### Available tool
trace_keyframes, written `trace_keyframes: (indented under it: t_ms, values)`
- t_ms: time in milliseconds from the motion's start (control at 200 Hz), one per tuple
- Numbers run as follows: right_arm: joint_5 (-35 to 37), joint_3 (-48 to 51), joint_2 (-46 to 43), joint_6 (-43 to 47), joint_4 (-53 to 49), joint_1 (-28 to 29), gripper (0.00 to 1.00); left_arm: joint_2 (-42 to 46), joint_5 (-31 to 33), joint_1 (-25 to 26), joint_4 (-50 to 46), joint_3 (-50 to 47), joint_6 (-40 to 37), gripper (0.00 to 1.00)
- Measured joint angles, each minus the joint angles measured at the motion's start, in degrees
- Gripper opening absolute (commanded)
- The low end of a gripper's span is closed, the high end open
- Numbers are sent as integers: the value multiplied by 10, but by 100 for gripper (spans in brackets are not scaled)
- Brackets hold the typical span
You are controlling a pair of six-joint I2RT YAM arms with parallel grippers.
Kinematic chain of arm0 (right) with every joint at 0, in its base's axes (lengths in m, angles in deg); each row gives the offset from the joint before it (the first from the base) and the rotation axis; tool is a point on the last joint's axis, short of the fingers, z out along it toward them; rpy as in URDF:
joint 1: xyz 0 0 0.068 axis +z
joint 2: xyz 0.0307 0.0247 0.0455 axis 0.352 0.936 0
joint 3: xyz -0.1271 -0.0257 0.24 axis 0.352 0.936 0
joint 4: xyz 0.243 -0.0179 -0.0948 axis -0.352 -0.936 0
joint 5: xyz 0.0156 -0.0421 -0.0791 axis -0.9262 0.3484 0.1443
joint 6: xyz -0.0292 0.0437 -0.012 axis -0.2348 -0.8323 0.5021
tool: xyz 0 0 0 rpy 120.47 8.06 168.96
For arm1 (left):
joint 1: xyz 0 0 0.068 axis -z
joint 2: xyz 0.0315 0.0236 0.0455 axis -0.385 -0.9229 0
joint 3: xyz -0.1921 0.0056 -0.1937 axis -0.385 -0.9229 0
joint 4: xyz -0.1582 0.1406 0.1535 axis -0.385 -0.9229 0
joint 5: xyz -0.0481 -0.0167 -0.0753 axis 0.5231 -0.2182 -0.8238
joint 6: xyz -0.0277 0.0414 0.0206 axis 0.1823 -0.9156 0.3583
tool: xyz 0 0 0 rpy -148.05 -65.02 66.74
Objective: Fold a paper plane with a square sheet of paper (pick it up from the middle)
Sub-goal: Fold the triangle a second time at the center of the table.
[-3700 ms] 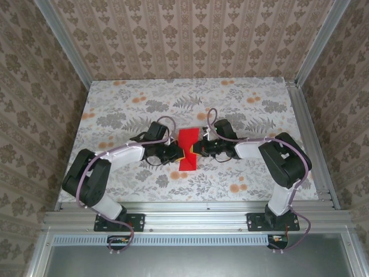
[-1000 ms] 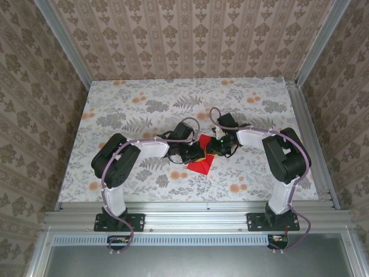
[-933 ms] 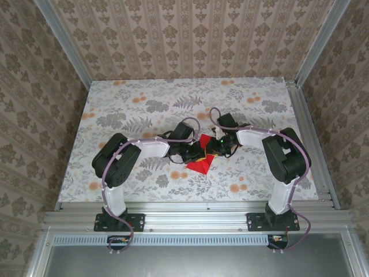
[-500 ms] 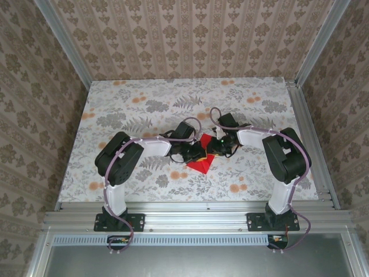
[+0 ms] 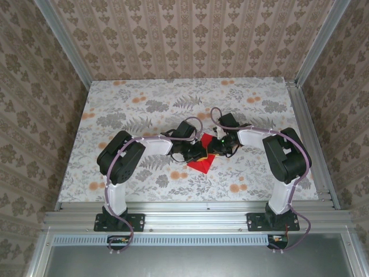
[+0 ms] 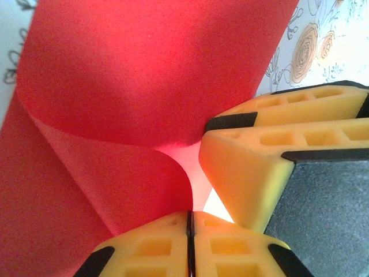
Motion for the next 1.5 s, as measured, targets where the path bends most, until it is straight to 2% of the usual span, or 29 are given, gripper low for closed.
trace_keyframes:
  t_ms: [240,330,710,945,1210,1500]
  values:
    - [2,2,-3,0,1,-1,24,-2,0,-1,-10,3,-17,22]
    - [2,2,-3,0,1,-1,24,-2,0,-4,-16,3,-23,30]
    - [3,3,-6,-3,1,-1,23,-2,-4,-7,-17,3,-29,37]
    - [4,3,-10,-4,1,-2,22,-2,-8,-8,-14,3,-29,38]
    - [3,12,-25,-11,7,-7,21,4,-9,-9,-9,2,-40,48]
    - [-25,27,-45,-22,41,-11,21,29,-10,-18,-8,-9,-59,50]
